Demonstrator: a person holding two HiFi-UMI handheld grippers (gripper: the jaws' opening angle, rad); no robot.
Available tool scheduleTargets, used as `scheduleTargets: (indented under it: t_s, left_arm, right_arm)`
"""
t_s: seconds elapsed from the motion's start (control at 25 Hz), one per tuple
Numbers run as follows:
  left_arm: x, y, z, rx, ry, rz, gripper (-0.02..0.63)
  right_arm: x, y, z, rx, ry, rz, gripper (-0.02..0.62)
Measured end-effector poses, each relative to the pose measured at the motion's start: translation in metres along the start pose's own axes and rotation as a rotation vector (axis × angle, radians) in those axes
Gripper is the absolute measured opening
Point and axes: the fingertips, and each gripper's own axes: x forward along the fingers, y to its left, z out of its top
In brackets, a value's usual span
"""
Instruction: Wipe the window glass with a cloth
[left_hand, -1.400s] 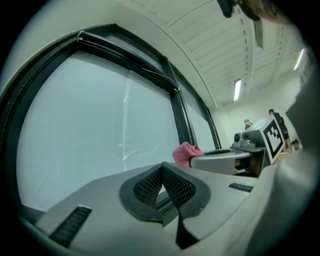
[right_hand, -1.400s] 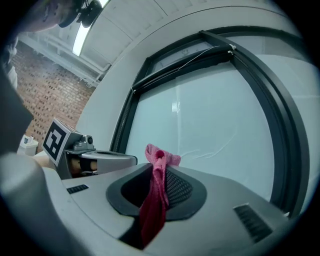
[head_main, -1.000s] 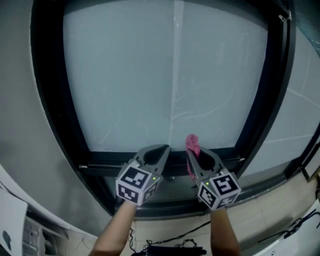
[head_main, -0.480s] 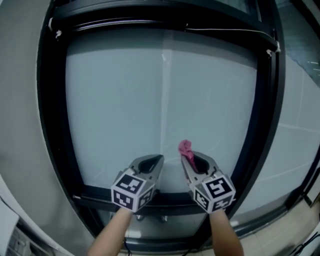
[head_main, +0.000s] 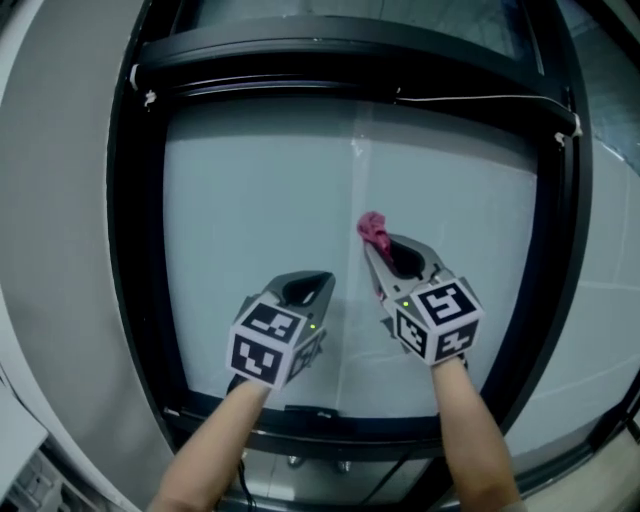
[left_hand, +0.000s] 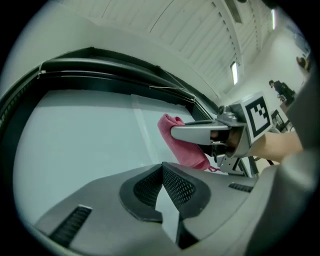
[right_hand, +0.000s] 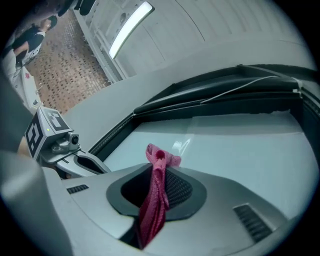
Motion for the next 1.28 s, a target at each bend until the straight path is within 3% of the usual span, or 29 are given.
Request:
scheduleTargets:
  t_s: [0.2, 0.4, 0.52, 0.8, 1.28]
  left_arm:
    - [-0.014, 0.056, 0.032, 0.038, -0.022, 0.108, 0.006]
    - [-0.055, 0.123, 0.039, 0.073, -0.022, 0.248, 0.006]
    - [-0.082, 0.160, 0.040, 0.090, -0.021, 0.312, 0.006]
    - [-0.135, 0.228, 0.050, 0.122, -0.026, 0.416, 0.006]
    - [-0.166, 0.267, 0.057, 0.142, -0.031, 0.441, 0.006]
  right_arm:
    - [0.062, 0.016, 0.050, -0.033, -0.119, 0.062, 0.058]
    - [0.138, 0.075, 0.087, -0.029, -0.235, 0.182, 0.058]
    - [0.172, 0.105, 0.106, -0.050, -0.275, 0.212, 0.058]
    - [0.250, 0.145, 0.156, -0.181, -0.250, 0.203, 0.058]
    - [0.337, 0.158, 0.182, -0.455, -0.103, 0.166, 0.058]
